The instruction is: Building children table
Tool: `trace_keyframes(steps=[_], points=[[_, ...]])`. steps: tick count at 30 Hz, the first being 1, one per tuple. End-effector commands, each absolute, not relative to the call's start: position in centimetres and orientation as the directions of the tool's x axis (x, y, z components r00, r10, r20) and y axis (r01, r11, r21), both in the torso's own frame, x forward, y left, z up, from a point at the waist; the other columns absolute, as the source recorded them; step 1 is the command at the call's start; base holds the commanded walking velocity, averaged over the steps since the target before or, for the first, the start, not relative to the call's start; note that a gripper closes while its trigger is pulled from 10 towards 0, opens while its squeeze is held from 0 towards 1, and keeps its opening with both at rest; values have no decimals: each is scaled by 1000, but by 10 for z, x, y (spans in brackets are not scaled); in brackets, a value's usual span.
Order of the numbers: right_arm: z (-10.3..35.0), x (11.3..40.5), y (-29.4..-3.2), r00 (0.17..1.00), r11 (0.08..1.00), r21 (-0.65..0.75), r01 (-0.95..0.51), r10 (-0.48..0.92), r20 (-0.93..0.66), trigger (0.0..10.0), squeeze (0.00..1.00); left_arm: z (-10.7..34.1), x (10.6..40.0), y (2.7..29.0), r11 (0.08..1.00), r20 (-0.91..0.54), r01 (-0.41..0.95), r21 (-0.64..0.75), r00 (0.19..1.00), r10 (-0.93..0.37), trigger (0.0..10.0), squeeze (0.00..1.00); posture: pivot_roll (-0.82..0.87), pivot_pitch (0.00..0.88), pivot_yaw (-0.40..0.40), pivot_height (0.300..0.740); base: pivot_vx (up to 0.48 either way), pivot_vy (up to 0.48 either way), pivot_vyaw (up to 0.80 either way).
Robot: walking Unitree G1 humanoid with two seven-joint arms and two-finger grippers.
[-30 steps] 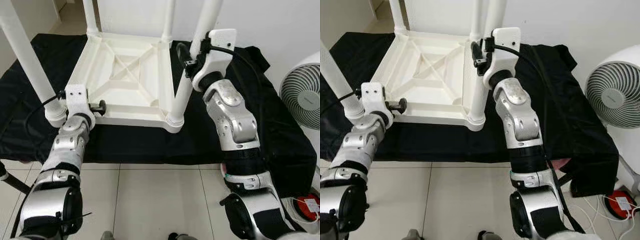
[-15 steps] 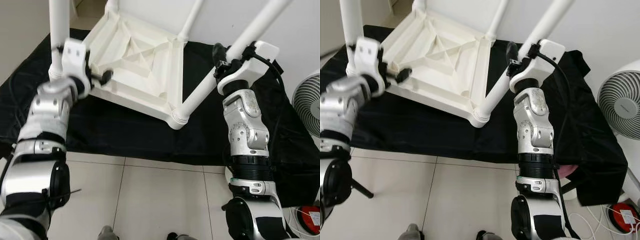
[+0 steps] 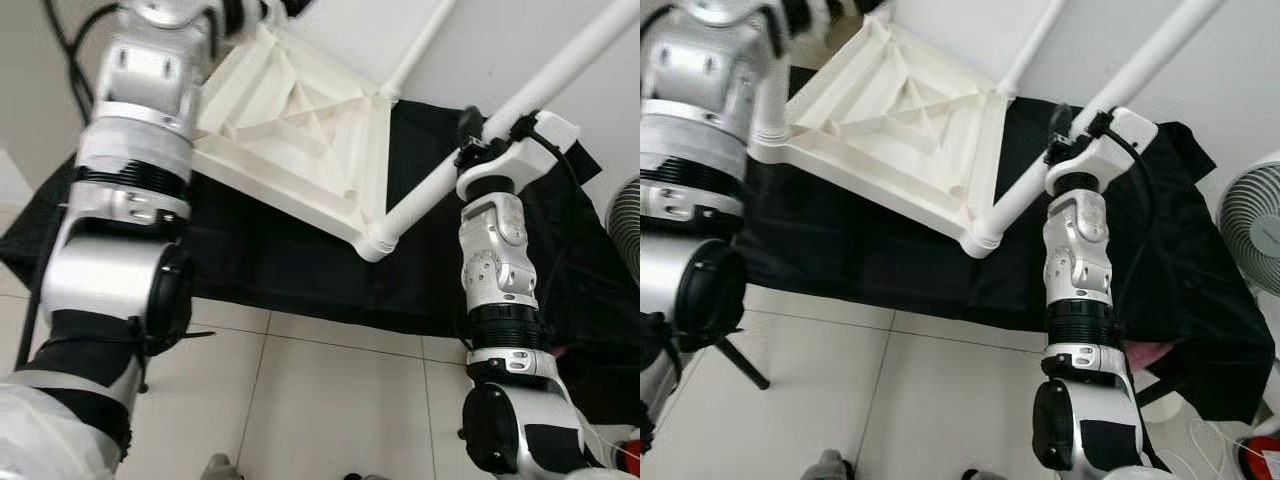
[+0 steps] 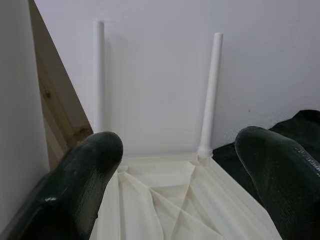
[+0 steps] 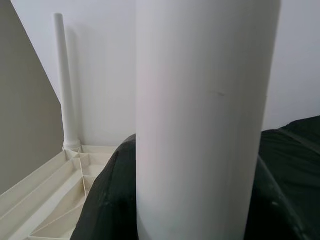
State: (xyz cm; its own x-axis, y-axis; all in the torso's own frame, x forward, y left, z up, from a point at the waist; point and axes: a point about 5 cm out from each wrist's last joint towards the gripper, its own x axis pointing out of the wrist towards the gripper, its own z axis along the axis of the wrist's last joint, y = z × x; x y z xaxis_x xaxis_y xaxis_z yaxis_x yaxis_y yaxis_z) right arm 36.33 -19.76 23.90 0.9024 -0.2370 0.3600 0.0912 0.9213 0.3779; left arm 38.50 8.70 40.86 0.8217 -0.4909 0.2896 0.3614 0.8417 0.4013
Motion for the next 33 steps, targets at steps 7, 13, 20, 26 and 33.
trace_keyframes(steps=[7, 13, 20, 26, 33], points=[[127, 336, -239, 893, 820, 374, 433, -446, -57, 0, 0, 359, 403, 93, 943, 187, 183, 278, 953, -240, 10000, 0, -12, 194, 16, 740, 0, 0, 0], [123, 331, -251, 874, 792, 394, 467, -482, -66, 0, 0, 306, 410, 87, 938, 29, 219, 268, 971, -235, 10000, 0, -11, 203, 16, 740, 0, 0, 0], [126, 326, -268, 864, 760, 458, 461, -503, -34, 0, 0, 238, 418, 104, 957, -133, 129, 260, 986, -97, 10000, 0, -18, 216, 14, 740, 0, 0, 0], [120, 316, -283, 844, 734, 467, 493, -535, -51, 0, 0, 221, 419, 117, 958, -144, 36, 284, 990, 5, 10000, 0, -25, 228, 14, 740, 0, 0, 0], [94, 285, -327, 760, 663, 411, 626, -636, -133, 0, 0, 228, 420, 112, 970, -132, 28, 241, 991, 5, 10000, 0, -26, 241, 16, 740, 0, 0, 0]])
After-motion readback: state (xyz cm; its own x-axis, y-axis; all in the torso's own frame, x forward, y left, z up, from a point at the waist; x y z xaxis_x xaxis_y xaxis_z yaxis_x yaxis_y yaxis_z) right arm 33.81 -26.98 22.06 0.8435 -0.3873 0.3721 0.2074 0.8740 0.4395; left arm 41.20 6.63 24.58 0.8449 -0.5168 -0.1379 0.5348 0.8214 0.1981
